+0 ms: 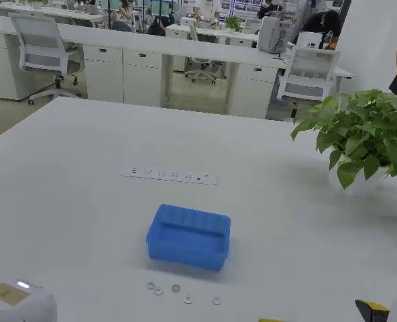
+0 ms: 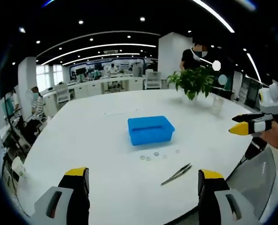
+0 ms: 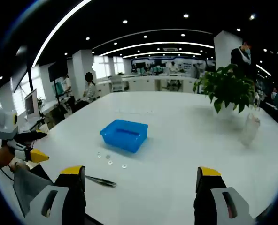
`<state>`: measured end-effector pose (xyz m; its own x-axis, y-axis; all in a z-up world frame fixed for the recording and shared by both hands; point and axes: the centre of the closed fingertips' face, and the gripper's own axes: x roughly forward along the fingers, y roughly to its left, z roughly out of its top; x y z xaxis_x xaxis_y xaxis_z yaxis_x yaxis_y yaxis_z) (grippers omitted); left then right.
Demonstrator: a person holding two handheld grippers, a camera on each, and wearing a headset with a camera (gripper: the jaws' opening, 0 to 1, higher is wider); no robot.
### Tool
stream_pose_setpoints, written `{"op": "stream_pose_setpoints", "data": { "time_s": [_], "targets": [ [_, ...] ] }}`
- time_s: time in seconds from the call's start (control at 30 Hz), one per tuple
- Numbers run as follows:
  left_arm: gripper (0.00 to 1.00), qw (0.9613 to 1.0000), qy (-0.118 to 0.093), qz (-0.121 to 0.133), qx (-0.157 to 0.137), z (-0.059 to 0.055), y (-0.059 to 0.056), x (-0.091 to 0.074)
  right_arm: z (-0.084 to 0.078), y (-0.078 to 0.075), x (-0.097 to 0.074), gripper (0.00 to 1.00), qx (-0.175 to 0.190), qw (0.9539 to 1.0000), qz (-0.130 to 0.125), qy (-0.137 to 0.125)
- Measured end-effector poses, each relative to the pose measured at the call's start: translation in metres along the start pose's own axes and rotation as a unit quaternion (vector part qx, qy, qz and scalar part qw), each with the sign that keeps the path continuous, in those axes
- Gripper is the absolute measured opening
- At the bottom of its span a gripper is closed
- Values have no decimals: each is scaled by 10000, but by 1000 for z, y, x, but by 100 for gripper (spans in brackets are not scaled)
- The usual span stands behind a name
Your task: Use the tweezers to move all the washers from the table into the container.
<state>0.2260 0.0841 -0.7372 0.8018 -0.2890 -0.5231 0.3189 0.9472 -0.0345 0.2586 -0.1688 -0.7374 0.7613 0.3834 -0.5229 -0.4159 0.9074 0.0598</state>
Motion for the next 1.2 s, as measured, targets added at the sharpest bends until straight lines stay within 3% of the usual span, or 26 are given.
{"op": "stream_pose_setpoints", "data": {
  "time_s": [0.7, 1.2],
  "targets": [
    [96, 9999, 142, 8, 66, -8, 1, 2, -6, -5, -2, 96, 29, 10000, -53, 66],
    [95, 9998, 65, -95, 146, -4, -1, 4, -7, -7, -1, 96, 8, 9999, -76, 93]
  ]
}}
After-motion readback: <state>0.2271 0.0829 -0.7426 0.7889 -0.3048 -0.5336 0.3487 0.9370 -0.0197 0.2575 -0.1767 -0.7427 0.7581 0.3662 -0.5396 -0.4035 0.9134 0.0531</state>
